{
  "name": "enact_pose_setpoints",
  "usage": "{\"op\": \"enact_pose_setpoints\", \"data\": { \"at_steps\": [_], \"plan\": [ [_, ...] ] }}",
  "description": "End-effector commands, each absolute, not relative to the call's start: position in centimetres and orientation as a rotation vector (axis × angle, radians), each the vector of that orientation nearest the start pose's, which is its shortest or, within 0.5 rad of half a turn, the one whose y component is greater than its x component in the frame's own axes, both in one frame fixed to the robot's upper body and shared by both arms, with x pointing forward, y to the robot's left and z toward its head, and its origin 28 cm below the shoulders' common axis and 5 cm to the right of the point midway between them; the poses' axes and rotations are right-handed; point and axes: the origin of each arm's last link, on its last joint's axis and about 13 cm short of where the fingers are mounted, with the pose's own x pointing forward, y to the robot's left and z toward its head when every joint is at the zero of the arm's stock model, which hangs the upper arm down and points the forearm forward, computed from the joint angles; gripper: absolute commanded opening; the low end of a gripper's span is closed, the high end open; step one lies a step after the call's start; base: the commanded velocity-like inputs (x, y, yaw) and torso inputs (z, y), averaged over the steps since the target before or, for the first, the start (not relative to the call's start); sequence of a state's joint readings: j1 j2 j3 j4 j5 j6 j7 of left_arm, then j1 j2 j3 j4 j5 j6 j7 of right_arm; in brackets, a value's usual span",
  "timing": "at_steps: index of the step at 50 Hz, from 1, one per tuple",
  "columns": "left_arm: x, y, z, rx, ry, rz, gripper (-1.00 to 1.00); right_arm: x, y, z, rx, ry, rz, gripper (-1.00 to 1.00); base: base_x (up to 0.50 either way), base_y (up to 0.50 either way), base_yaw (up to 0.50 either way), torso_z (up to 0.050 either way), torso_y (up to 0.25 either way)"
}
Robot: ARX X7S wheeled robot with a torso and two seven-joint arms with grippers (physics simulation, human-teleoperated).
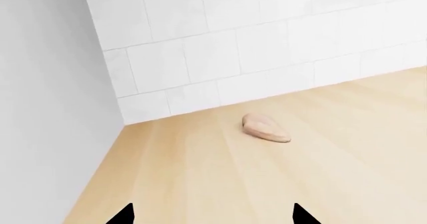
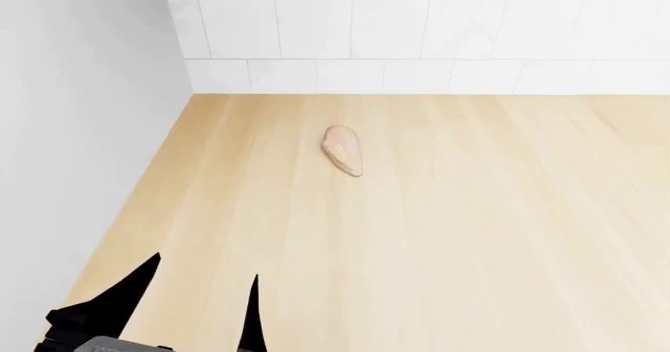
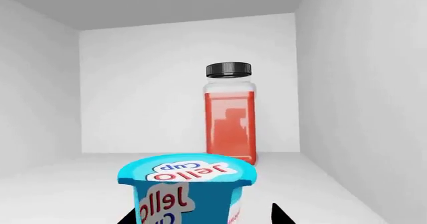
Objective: Pick the jam and jello cup from the counter and place them in the cabinets closest to them.
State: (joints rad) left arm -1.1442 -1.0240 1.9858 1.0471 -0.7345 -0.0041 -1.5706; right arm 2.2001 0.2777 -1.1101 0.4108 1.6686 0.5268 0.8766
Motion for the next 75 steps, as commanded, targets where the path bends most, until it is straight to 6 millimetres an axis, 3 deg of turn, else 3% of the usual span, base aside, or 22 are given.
{"op": "enact_pose_setpoints", "data": {
  "at_steps": [1, 44, 58, 68, 75],
  "plan": [
    [9.3, 20.0, 16.5, 0.159, -0.063, -0.146, 1.0, 27.5, -1.4, 47.8, 0.011, -0.176, 0.077, 1.0, 0.0, 0.0, 0.0, 0.0, 0.0],
    [8.4, 20.6, 16.0, 0.143, -0.113, -0.151, 1.0, 22.7, -1.1, 47.9, 0.023, -0.179, 0.088, 1.0, 0.0, 0.0, 0.0, 0.0, 0.0],
    [8.2, 20.8, 16.0, 0.147, -0.122, -0.157, 1.0, 18.3, -1.2, 47.6, 0.034, -0.219, 0.097, 1.0, 0.0, 0.0, 0.0, 0.0, 0.0],
    [7.9, 21.1, 15.8, 0.151, -0.133, -0.162, 1.0, 17.0, -1.8, 47.2, 0.038, -0.229, 0.083, 1.0, 0.0, 0.0, 0.0, 0.0, 0.0],
    [7.6, 21.3, 15.7, 0.155, -0.131, -0.161, 1.0, 15.8, -2.1, 45.2, 0.029, -0.21, 0.109, 1.0, 0.0, 0.0, 0.0, 0.0, 0.0]
  ]
}}
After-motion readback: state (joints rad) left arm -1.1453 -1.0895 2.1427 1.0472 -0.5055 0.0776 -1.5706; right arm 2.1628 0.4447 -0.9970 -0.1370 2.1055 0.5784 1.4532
